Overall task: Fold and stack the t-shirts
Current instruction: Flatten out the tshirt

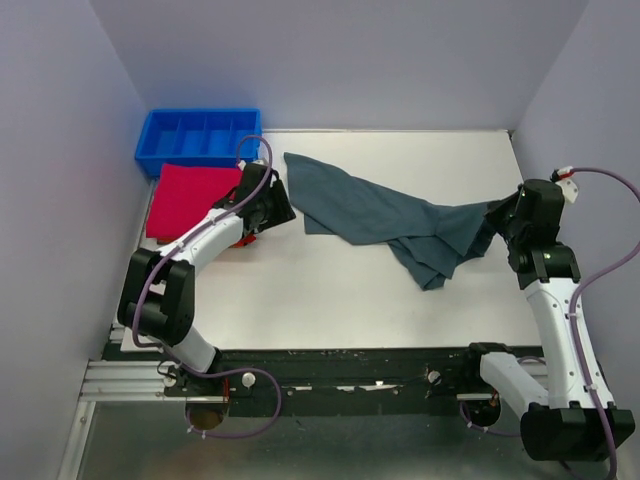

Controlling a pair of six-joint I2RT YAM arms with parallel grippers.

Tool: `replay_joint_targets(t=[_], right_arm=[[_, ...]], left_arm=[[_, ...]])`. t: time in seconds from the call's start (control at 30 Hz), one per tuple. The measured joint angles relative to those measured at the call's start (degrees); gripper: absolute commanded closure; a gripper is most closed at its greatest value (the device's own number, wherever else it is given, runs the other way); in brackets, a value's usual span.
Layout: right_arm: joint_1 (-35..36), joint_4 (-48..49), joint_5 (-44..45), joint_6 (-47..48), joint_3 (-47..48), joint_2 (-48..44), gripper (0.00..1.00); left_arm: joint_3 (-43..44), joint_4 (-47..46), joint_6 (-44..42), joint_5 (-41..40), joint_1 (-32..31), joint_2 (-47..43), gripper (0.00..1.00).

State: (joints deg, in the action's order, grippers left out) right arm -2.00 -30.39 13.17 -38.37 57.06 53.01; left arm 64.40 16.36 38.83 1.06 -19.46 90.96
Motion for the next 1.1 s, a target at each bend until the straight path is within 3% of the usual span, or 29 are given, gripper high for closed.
replay_joint_targets(t=[0.23,0.63,0.9,1.1], right_arm=[[0.00,2.16,-1.01,-0.66,-3.17,-1.16,0.99],[0.00,4.50,-2.23,-1.66,-4.63,-2.43,0.99],[0.00,5.29,-2.34,-1.92,-4.98,-2.51,0.99],[0.00,5.44,-2.34,-2.12,-5.29,-2.86,0.99]], left_arm=[[-3.06,-1.66,-0.72,0.09,-2.14,0.96,0.32],[0.87,-4.76,-0.20,1.05,-5.73,12.94,0.34],[4.50,-4.76,0.39,0.87,-7.08,17.38,0.48],[4.59,-4.92,0.87,0.07,-7.26,18.47,0.63]])
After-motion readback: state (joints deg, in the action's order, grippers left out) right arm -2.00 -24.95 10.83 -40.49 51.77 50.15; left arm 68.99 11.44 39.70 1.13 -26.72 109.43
